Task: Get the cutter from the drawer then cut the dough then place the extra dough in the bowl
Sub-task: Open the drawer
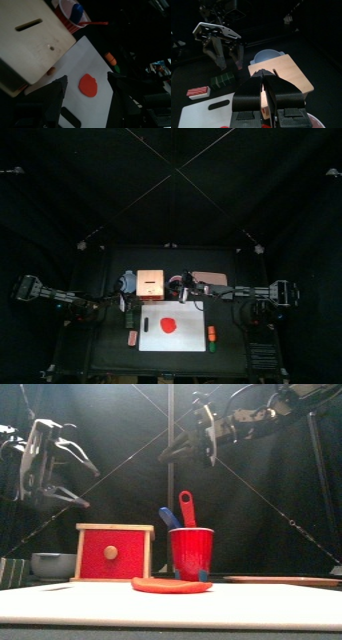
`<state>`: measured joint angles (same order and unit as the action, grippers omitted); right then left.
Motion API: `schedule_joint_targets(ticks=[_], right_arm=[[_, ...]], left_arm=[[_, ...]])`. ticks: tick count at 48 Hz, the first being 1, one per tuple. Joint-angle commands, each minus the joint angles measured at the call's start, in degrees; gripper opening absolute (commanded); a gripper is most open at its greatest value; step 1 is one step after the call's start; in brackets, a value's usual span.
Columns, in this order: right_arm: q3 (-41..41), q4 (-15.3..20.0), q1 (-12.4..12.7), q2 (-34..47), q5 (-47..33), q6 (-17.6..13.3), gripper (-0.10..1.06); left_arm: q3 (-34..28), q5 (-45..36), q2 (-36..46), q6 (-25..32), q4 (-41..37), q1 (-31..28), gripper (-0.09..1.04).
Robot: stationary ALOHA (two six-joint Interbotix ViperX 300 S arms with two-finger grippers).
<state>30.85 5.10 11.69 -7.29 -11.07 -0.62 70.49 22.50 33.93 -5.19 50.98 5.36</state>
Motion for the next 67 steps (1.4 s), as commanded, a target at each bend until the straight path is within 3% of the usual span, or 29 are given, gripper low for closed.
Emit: schedule_joint_targets(ticks=[1, 16, 31, 50, 67], right_arm=[[-7.21, 0.18, 1.14, 3.69, 5.89, 0.09, 0.02], [-22.85, -1.67, 3.34, 15.03, 23.55, 0.62, 0.02], [-32.61, -4.57, 6.15, 24.17, 34.45, 0.62, 0.02], [-38.85, -6.33, 6.59, 28.65, 43.68, 0.62, 0.02], [-39.73, -7.12, 6.42, 29.09, 44.82, 0.70, 0.02]], left_arm=[[-1.58, 0.53, -1.76, 0.09, 4.22, -0.18, 0.96], [-3.52, 0.53, -7.56, -0.09, 13.62, -0.35, 0.96], [-6.77, 0.53, -13.89, -0.09, 20.21, -1.05, 0.96], [-11.60, 0.53, -22.06, -0.09, 23.29, -3.78, 0.96], [-13.62, 0.53, -26.02, -0.09, 26.02, -4.83, 0.96]])
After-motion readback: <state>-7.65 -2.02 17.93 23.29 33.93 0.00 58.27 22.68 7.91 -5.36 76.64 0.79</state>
